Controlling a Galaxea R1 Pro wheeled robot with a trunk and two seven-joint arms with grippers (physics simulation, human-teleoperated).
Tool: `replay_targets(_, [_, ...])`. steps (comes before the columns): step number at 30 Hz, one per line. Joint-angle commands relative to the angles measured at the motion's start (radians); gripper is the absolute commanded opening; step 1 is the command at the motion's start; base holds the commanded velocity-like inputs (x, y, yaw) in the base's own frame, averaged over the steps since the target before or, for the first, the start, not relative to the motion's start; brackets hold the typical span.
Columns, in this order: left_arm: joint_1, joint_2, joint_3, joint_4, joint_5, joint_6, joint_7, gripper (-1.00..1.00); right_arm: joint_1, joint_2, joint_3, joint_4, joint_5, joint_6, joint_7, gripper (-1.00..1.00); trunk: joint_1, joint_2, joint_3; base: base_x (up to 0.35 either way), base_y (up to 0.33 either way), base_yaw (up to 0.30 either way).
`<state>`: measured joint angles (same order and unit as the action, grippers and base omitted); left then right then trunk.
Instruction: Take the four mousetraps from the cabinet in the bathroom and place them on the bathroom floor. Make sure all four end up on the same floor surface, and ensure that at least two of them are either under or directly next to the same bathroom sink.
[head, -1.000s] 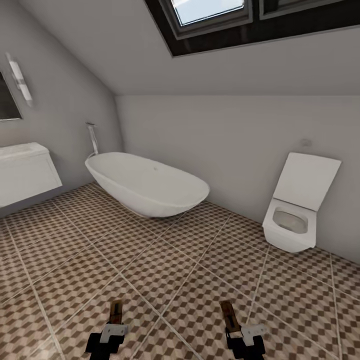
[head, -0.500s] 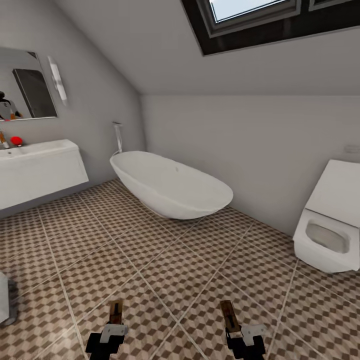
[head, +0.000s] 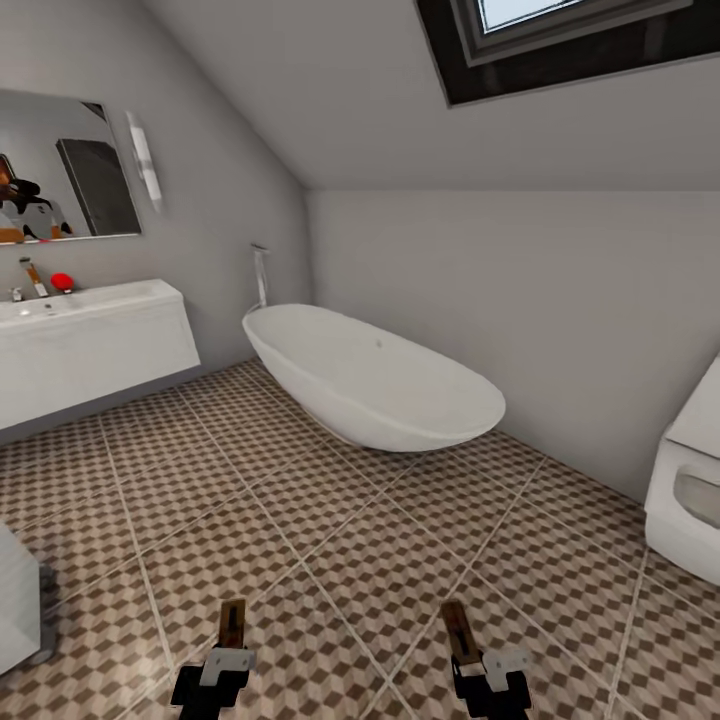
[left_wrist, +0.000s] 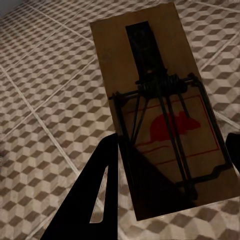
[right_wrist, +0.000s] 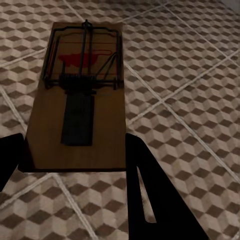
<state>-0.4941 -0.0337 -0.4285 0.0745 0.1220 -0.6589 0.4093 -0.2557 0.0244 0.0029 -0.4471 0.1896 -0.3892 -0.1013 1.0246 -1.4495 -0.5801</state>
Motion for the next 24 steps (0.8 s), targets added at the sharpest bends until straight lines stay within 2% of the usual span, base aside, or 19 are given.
replay_targets(1, [-0.001,-0.001,-0.009,0.004,0.008,-0.005,0.002,-1.0,-0.001,0.0,0.0,0.001,0.008,-0.002,-0.006,-1.0,0.0,0.0,-0.001,0.242,0.196,0.002])
replay_targets(15, [-0.001,-0.001,-0.009,0.004,0.008,-0.005,0.002,-1.0,0.0,0.0,0.0,0.001,0.007,-0.002,-0.006,-1.0,0.0,0.0,-0.001,0.284,0.137,0.006])
replay_targets(24, [-0.001,-0.002,-0.009,0.004,0.008,-0.005,0.002,-1.0,0.0,0.002,0.001,0.001,0.008,-0.002,-0.006,-1.0,0.0,0.0,-0.001,0.309,0.032,0.146])
